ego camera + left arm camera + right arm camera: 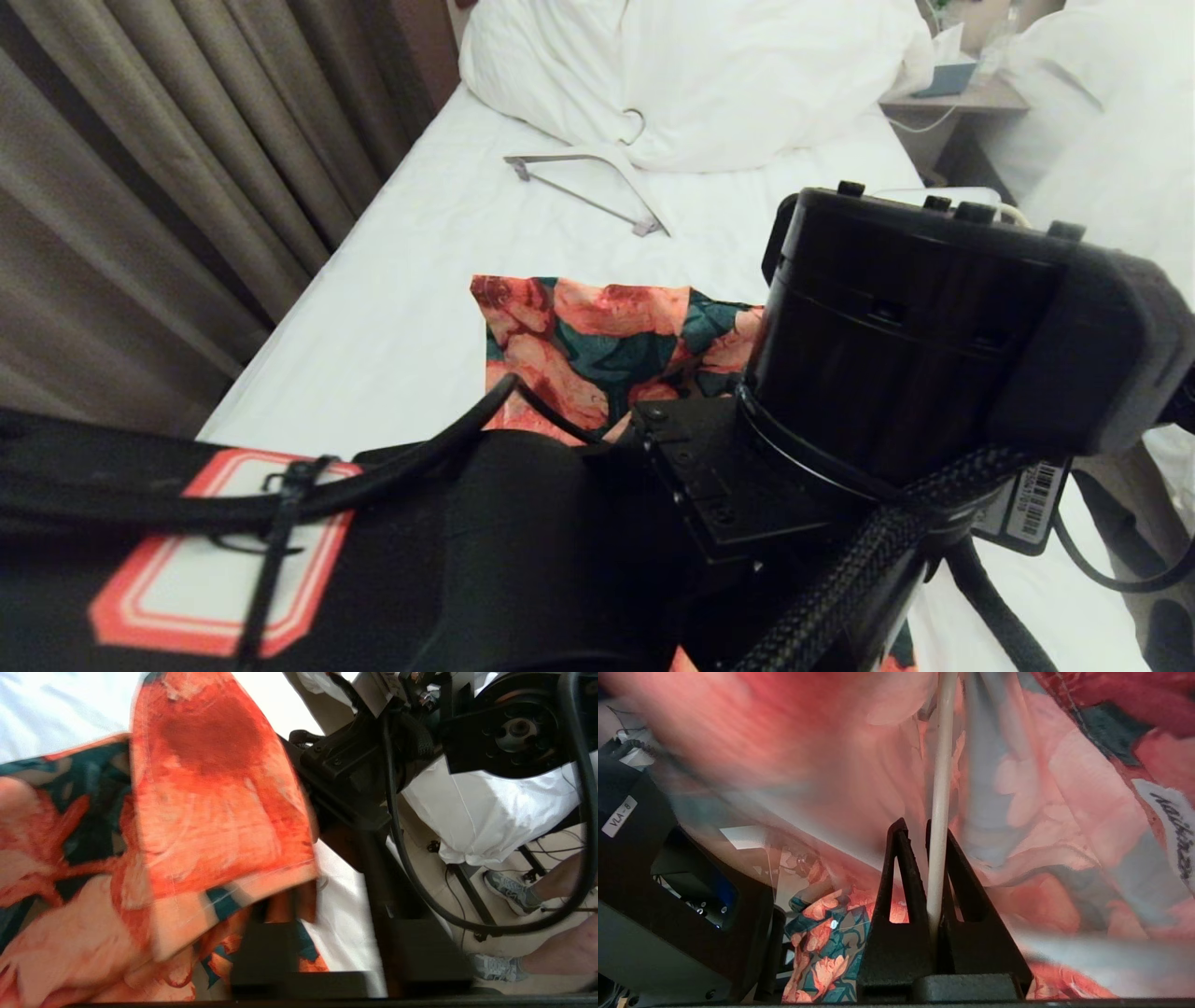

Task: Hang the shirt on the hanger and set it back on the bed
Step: Hook one side of the shirt onto the hanger, then hook the other side of the shirt onto the hanger

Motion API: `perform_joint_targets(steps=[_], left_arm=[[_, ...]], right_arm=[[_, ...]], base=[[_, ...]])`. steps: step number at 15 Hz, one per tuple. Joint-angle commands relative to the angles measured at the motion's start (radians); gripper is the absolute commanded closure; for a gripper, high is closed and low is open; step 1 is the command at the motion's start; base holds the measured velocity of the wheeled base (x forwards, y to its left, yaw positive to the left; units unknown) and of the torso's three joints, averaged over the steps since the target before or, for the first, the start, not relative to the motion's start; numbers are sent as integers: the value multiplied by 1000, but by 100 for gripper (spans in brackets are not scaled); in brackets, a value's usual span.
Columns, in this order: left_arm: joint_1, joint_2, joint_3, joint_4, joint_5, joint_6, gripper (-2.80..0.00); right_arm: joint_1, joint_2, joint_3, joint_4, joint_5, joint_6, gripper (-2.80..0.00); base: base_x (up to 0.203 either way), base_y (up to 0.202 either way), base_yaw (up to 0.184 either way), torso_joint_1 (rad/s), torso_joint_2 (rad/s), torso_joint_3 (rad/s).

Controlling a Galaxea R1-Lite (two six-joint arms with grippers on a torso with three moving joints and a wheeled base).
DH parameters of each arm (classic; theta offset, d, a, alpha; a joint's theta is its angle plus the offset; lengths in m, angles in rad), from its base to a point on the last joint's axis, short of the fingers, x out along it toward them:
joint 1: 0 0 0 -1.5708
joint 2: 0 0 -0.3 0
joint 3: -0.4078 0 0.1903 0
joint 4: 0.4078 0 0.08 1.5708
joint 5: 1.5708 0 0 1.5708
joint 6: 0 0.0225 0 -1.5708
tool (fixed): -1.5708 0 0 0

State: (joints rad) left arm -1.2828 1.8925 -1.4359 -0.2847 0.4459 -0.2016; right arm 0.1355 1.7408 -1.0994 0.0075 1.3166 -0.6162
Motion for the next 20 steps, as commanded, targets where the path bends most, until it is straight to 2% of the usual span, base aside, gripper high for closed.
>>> perform_joint_targets(steps=[1, 4, 9, 11, 12, 15, 17, 18, 20], left_arm=[[-6, -53, 48, -1, 8, 0, -280], [-28, -117, 133, 1, 14, 19, -280], [-25, -285, 346, 8, 17, 38, -280], [-3, -378, 410, 59, 40, 48, -270], [12, -434, 421, 96, 53, 52, 0], [51, -634, 416, 243, 66, 105, 0], [98, -762, 374, 402, 69, 133, 0], [132, -817, 331, 502, 67, 140, 0], [186, -904, 261, 611, 64, 150, 0]], right_arm=[[1, -19, 1, 0, 7, -3, 0], [1, -15, -21, -3, 7, 26, 0], [0, -17, -42, 0, 3, 45, 0], [25, -14, -49, -1, 1, 46, 0], [39, -9, -59, -1, 0, 48, 0], [101, 17, -80, -1, -20, 66, 0], [186, 19, -95, -2, -32, 108, 0], [235, 23, -100, -3, -54, 121, 0], [325, 28, -104, -7, -139, 130, 0]], base=[[0, 0, 0, 0, 0, 0], [0, 0, 0, 0, 0, 0], [0, 0, 0, 0, 0, 0], [0, 0, 0, 0, 0, 0], [0, 0, 0, 0, 0, 0], [0, 0, 0, 0, 0, 0], [0, 0, 0, 0, 0, 0], [0, 0, 0, 0, 0, 0], [0, 0, 0, 0, 0, 0]])
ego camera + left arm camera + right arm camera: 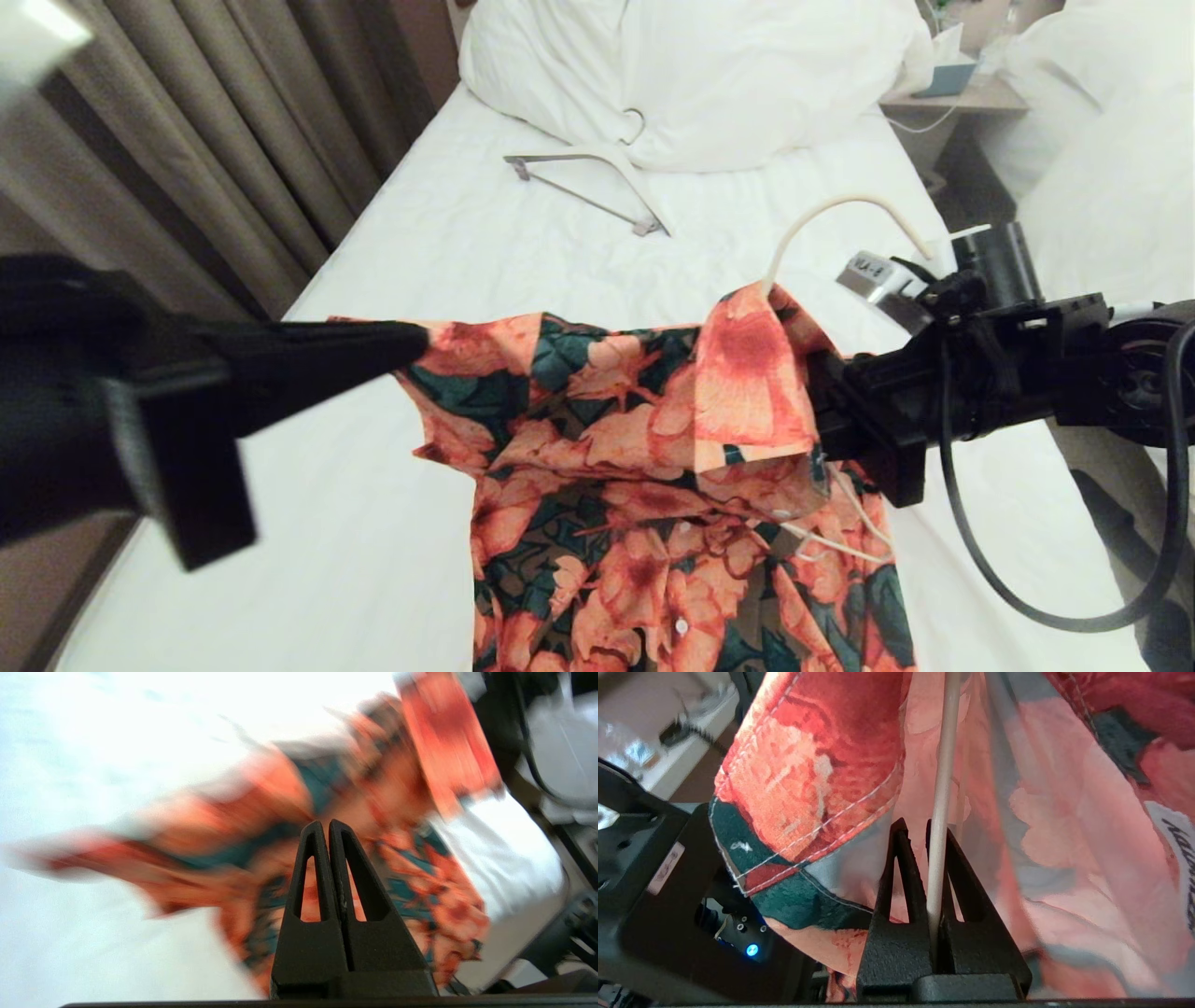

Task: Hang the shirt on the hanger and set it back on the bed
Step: Hook the other side of the shirt onto the hanger

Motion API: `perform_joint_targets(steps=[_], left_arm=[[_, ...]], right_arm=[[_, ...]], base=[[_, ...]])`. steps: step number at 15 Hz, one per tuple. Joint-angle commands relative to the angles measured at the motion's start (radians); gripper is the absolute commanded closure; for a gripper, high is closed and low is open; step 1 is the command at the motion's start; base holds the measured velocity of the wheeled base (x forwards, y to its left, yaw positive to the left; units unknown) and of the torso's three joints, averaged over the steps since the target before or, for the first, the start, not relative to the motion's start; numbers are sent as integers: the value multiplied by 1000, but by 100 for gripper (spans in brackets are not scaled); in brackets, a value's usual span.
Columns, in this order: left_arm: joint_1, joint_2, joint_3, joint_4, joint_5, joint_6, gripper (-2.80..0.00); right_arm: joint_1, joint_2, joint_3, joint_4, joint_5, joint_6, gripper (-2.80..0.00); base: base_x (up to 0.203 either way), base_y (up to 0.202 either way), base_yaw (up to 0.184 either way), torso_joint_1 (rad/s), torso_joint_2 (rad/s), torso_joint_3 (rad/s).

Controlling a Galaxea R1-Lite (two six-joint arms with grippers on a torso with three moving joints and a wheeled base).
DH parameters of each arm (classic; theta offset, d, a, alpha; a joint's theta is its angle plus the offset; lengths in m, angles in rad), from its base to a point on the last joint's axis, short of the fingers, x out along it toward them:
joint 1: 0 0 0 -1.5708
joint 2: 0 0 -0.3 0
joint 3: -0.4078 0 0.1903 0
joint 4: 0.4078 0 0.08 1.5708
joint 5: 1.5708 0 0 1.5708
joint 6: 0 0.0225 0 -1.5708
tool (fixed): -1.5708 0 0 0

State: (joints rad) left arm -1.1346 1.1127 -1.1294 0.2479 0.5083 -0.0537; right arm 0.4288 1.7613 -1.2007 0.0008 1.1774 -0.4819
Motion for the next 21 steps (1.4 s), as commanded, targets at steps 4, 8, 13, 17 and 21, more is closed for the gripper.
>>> perform_joint_targets(steps=[4, 8, 13, 17, 21], left_arm=[[58, -199, -5, 127, -36, 26, 0], [0, -182, 80, 115, -96, 51, -280], [-4, -70, 79, 2, -206, 163, -280], [-4, 22, 86, -51, -211, 182, -280], [-4, 106, 92, -104, -231, 184, -280]], right_arm=[[120, 2, -43, -8, -108, 7, 0], [140, -45, -19, 26, -137, 34, 0], [194, -39, 8, 28, -190, 32, 0], [215, -62, 41, 27, -188, 28, 0], [219, -84, 71, 21, -182, 25, 0]], base=[[0, 0, 0, 0, 0, 0], [0, 0, 0, 0, 0, 0], [0, 0, 0, 0, 0, 0], [0, 0, 0, 0, 0, 0], [0, 0, 0, 0, 0, 0]])
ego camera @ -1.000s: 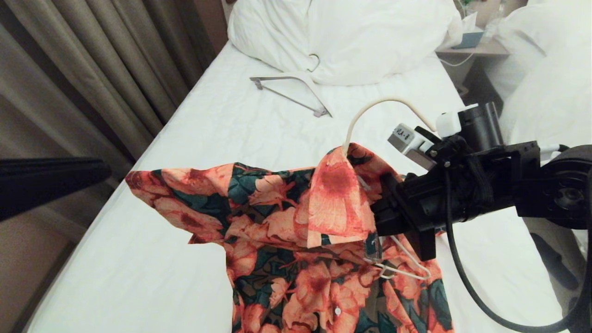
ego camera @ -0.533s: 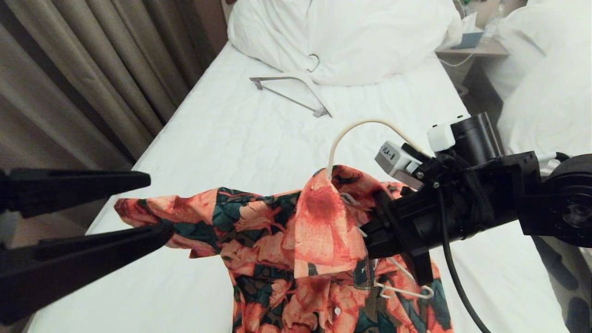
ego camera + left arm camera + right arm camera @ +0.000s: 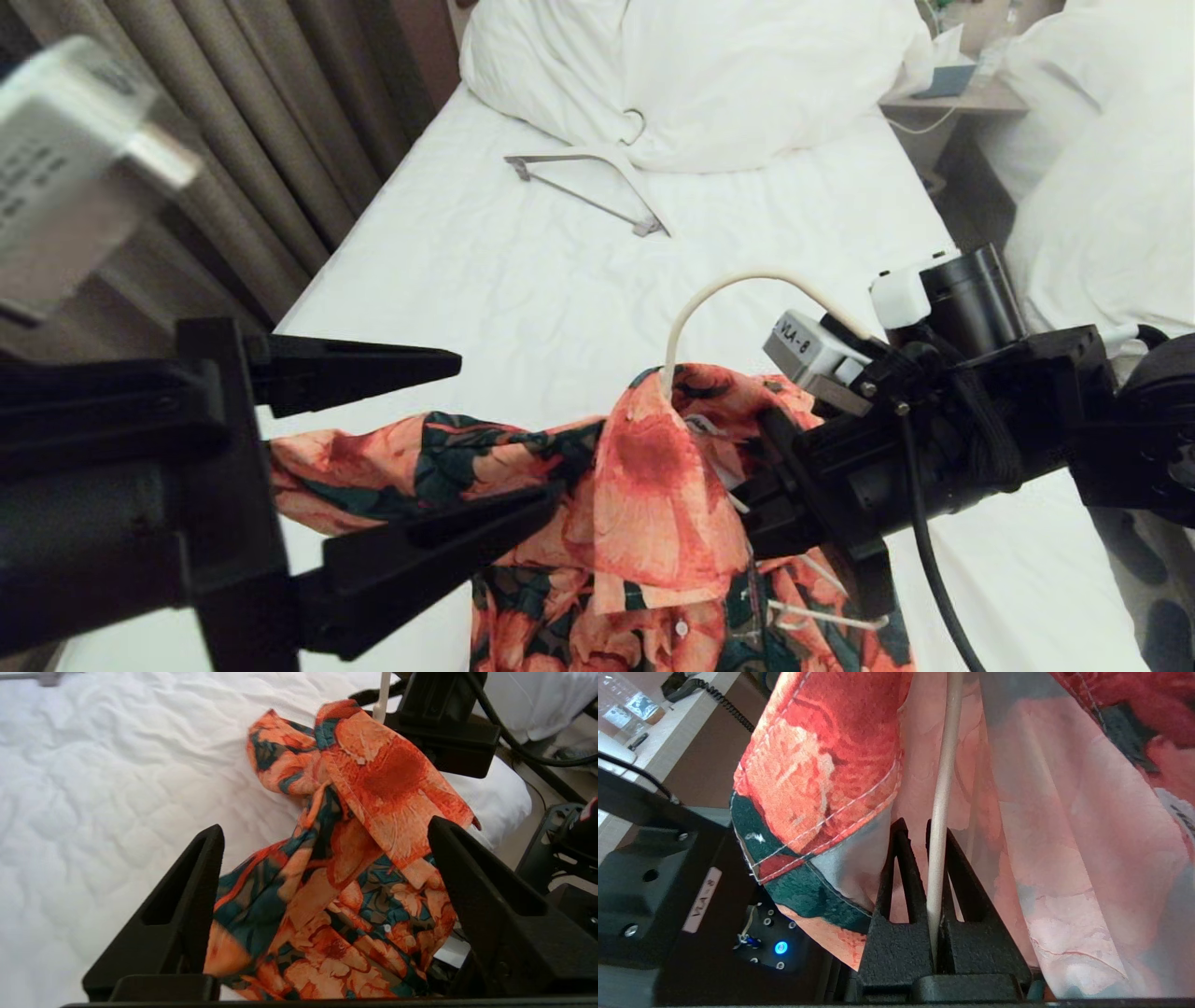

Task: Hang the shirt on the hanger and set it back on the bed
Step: Hook the other side of the shirt onto the hanger

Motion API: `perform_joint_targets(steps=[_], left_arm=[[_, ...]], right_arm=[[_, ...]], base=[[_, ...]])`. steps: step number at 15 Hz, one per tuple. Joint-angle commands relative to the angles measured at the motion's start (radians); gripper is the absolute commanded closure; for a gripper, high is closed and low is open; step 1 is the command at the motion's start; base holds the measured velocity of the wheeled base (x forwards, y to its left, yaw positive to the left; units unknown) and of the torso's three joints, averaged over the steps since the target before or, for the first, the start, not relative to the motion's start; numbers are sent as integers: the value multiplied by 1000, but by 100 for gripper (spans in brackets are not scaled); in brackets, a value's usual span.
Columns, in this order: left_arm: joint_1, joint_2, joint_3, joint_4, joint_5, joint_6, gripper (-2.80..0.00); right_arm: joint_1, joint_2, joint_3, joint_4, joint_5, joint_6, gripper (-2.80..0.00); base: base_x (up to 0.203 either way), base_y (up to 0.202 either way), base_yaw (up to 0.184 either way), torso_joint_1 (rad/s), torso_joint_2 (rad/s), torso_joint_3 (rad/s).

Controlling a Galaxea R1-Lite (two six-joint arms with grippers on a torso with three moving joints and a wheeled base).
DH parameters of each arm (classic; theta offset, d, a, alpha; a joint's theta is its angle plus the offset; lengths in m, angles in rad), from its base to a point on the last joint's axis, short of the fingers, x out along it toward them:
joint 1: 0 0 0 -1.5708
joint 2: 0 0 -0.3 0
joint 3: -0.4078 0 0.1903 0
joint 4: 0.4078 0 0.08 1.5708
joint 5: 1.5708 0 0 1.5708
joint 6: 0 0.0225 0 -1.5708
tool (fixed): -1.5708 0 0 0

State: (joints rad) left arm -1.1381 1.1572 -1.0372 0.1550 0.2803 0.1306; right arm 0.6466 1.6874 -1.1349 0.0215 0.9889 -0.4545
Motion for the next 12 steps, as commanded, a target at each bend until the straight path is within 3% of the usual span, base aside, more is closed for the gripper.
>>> perform_joint_targets(steps=[1, 3, 12], left_arm=[[0, 85, 0, -36, -6, 0, -280], [0, 130, 3, -84, -6, 1, -280], [0, 179, 29, -89, -4, 3, -280]], right_arm=[[1, -16, 16, 0, 8, -3, 0], [1, -35, 24, 0, 8, -3, 0], [-2, -90, 46, 0, 10, -1, 0]], base=[[0, 0, 0, 0, 0, 0], [0, 0, 0, 0, 0, 0], [0, 0, 0, 0, 0, 0]])
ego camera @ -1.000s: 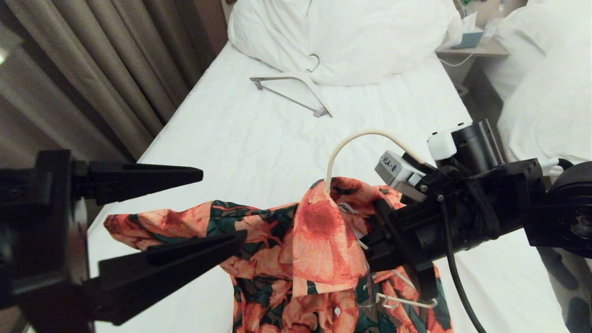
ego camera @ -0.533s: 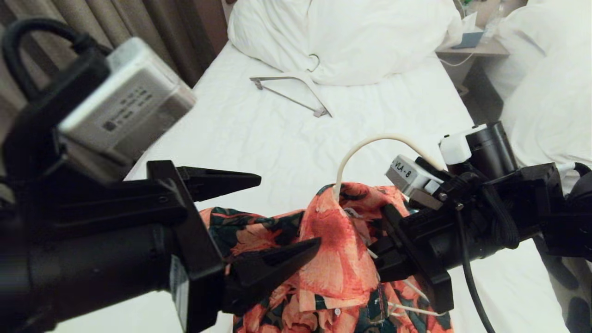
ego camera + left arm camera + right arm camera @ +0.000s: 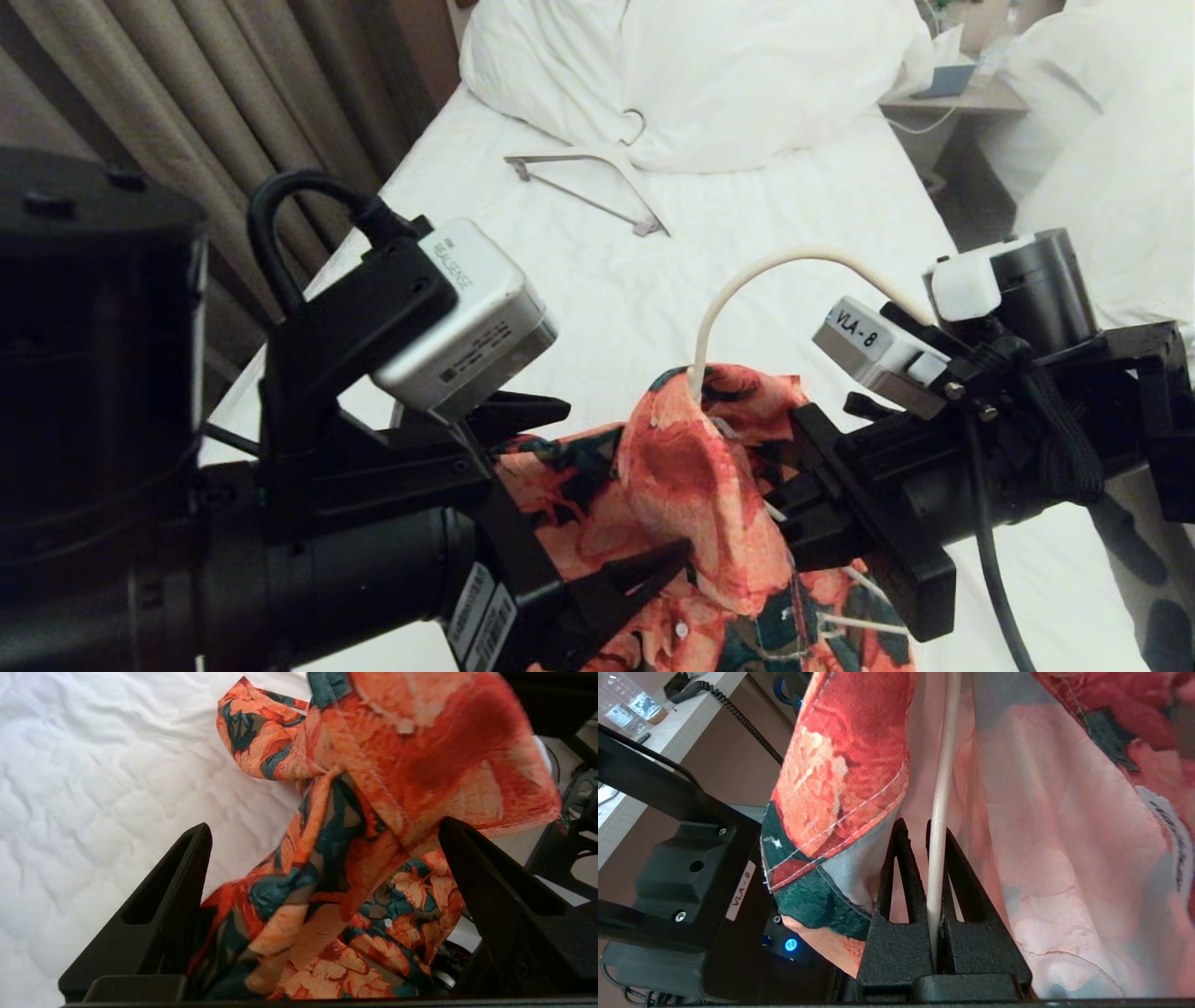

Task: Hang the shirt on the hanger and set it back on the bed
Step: Hook the other side of the shirt onto the hanger

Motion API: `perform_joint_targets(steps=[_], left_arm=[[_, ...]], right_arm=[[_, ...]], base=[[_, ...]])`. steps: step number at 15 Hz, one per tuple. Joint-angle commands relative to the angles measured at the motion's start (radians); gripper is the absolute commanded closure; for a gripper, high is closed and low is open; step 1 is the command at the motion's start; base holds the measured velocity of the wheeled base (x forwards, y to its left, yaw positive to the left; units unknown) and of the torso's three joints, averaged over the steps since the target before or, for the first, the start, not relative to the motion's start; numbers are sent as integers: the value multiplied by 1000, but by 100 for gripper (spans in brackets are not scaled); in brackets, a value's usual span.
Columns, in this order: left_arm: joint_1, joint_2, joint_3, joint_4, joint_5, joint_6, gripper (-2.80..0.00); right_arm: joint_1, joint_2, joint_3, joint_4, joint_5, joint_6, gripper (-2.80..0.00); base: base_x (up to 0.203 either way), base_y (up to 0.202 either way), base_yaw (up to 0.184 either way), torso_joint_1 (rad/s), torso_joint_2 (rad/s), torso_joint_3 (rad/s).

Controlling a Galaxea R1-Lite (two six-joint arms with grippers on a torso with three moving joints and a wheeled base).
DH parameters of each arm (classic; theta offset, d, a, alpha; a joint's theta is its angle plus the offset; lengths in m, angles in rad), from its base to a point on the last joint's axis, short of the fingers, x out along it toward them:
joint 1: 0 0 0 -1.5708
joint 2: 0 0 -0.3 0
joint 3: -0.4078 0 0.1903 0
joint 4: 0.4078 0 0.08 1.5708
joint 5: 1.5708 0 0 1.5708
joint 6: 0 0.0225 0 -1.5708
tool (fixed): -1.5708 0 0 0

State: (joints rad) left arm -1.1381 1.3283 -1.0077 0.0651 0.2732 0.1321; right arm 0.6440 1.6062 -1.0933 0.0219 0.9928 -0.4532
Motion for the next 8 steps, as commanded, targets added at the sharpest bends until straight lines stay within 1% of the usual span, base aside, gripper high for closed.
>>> perform_joint_targets(steps=[1, 2, 8], left_arm=[[0, 6, 0, 1, 3, 1, -280], [-2, 6, 0, -1, 3, 1, 0], [0, 5, 0, -13, 3, 0, 0]], right_arm=[[0, -12, 4, 0, 6, -2, 0], [0, -16, 4, 0, 6, -2, 0], [-6, -17, 6, -2, 11, -2, 0]], base=[[0, 0, 0, 0, 0, 0], [0, 0, 0, 0, 0, 0], [0, 0, 0, 0, 0, 0]])
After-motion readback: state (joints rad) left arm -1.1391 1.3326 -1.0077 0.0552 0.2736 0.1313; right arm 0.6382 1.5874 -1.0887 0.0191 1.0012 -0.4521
